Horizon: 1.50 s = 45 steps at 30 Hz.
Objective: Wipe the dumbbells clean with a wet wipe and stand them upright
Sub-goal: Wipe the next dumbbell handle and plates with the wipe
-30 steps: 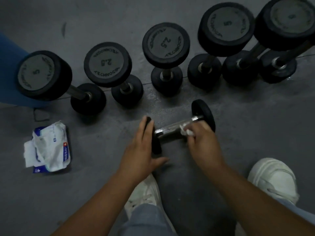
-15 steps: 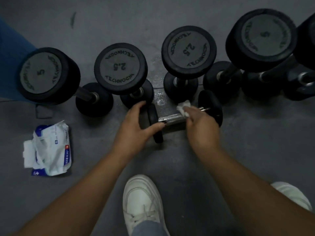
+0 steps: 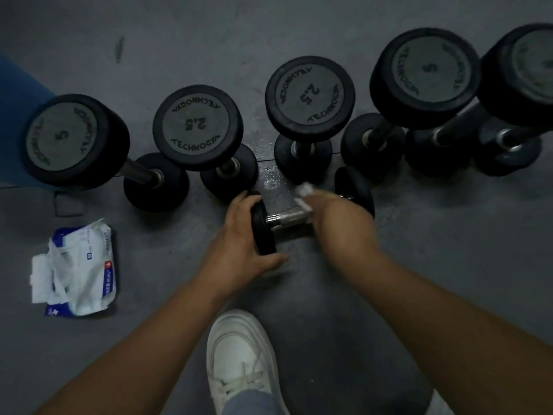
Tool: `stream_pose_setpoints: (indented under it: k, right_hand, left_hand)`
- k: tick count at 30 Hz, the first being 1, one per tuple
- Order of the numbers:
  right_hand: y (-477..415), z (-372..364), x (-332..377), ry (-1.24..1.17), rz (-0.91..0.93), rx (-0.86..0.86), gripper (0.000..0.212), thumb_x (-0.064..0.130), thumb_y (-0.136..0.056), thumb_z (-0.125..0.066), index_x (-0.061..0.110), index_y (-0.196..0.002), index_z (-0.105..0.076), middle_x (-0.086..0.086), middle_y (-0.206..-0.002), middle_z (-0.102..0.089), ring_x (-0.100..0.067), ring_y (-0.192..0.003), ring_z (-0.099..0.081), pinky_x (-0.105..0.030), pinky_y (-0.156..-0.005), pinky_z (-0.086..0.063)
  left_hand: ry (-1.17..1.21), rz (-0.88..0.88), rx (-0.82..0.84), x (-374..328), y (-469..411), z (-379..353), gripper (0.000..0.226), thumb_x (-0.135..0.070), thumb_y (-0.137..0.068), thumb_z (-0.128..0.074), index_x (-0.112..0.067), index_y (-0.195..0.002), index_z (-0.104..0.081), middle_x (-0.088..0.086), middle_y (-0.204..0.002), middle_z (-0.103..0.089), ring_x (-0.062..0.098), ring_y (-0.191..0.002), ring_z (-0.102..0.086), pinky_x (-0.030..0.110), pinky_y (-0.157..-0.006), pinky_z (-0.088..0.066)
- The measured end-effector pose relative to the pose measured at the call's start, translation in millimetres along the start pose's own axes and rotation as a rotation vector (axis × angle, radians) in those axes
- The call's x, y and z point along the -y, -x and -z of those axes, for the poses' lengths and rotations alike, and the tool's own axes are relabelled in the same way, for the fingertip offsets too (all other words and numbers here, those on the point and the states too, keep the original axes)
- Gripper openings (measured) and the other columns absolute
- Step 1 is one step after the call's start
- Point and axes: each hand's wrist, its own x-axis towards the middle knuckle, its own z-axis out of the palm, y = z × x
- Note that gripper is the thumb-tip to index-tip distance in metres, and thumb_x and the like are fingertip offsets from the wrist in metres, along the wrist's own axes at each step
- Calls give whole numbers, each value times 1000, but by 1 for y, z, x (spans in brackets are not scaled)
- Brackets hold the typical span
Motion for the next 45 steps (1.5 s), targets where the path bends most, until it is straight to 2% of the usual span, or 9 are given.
stream_pose_setpoints:
  k: [4,9,15,17,24,28,32,40,45]
  right_hand:
    - [37,-16,16,151,69,88,39,27,-100,-44,23,-138,-48,3,-146,-48,-23,-122,-56,-41,-98,-48]
    - [60,-10,-7,55,-215,22,40,37,-104,-35,24,-138,-51,6,-144,-50,-13,-129,-49,-16,-103,-29]
    - [96,-22,-7,74,-170,246,35,35,-101,-41,28,-135,-47,5,-130,-59,-24,-113,-61,-39,-96,-48]
    - [106,-26,-25,31,-209,99,34,26,-101,-40,32,-133,-44,8,-141,-51,-20,-121,-57,-39,-100,-47]
    - [142,-23,-35,-103,-154,142,45,21,-99,-44,29,-144,-45,19,-148,-40,-4,-134,-44,-31,-114,-33]
    - [166,-29,-30,-1,-57,93,61,14,-98,-44,41,-149,-24,16,-157,-26,-21,-124,-56,-42,-100,-48]
    - [139,-22,-30,-108,-18,35,59,12,-99,-41,39,-149,-29,20,-157,-26,-10,-133,-47,-33,-108,-42]
    - [28,-3,-15,61,-81,-157,42,26,-101,-41,31,-143,-40,12,-148,-44,-17,-125,-54,-37,-99,-49]
    - [9,-16,21,142,7,60,43,26,-100,-39,34,-142,-37,6,-143,-49,-29,-117,-58,-37,-94,-48]
  left_hand:
    - [17,-9,-106,-10,7,5,81,-52,-59,-83,-20,-124,-47,-5,-125,-39,8,-108,-48,36,-94,-49]
    - [-87,33,211,-13,31,-7,115,-59,-58,-86,-25,-150,-28,-11,-158,-13,15,-142,-30,39,-115,-34]
    - [-148,-78,242,-16,82,-24,114,-61,-62,-81,-35,-152,-16,-24,-159,8,11,-147,-21,36,-105,-44]
    - [-123,-74,256,-18,92,-23,113,-63,-64,-78,-34,-153,-15,-26,-159,7,8,-148,-17,35,-109,-41]
    - [-298,-52,369,-29,111,-21,121,-65,-69,-76,-30,-157,0,-19,-162,14,12,-147,-19,30,-113,-32]
    - [-156,14,354,-19,105,-22,120,-63,-65,-79,-39,-156,-4,-19,-164,0,6,-148,-18,33,-117,-30]
    - [135,171,50,-8,97,-21,89,-69,-75,-67,-44,-149,-26,-14,-154,-34,12,-139,-39,38,-112,-39]
    - [106,164,110,2,8,-7,130,-36,-59,-93,-23,-157,-8,0,-161,-20,11,-144,-27,25,-116,-24]
    - [48,92,202,1,-27,15,129,-41,-56,-93,-16,-156,-15,1,-160,-22,0,-139,-23,8,-109,-16]
